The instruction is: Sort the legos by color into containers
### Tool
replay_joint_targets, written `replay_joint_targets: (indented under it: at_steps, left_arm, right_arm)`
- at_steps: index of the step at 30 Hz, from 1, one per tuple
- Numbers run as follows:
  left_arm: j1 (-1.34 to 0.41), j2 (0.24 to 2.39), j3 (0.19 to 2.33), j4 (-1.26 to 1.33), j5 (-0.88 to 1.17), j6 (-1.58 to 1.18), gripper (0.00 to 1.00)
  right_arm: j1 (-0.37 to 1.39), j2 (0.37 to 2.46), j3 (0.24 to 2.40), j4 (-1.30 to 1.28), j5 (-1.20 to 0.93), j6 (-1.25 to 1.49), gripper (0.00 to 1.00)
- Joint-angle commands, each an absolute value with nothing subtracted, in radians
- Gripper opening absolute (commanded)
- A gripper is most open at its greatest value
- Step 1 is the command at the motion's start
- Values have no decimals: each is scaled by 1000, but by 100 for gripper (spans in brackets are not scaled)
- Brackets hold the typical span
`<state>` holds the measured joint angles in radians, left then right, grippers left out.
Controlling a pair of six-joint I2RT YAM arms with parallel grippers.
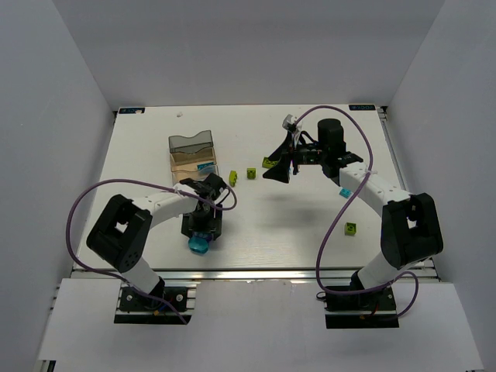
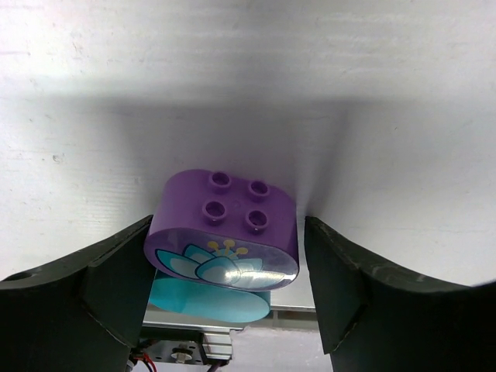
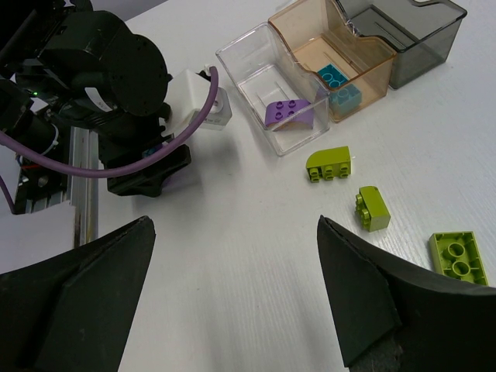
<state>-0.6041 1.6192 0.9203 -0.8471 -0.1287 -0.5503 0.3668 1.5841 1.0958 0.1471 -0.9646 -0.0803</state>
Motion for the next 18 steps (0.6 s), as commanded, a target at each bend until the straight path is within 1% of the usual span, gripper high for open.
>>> replay_joint_targets:
  at_steps: [1,11,18]
  left_arm:
    - [-607,1582,891,-859,-132,-568,82]
    - [-607,1624,903,-827,-178,-571,82]
    - [-607,1655,928,-833,-207,-563,73]
  right_arm:
    - [364,1545,1095,187,-977,-68,89]
    - [364,1548,1100,187,-977,-67,89]
    - [364,1545,1095,178,-976,-75,89]
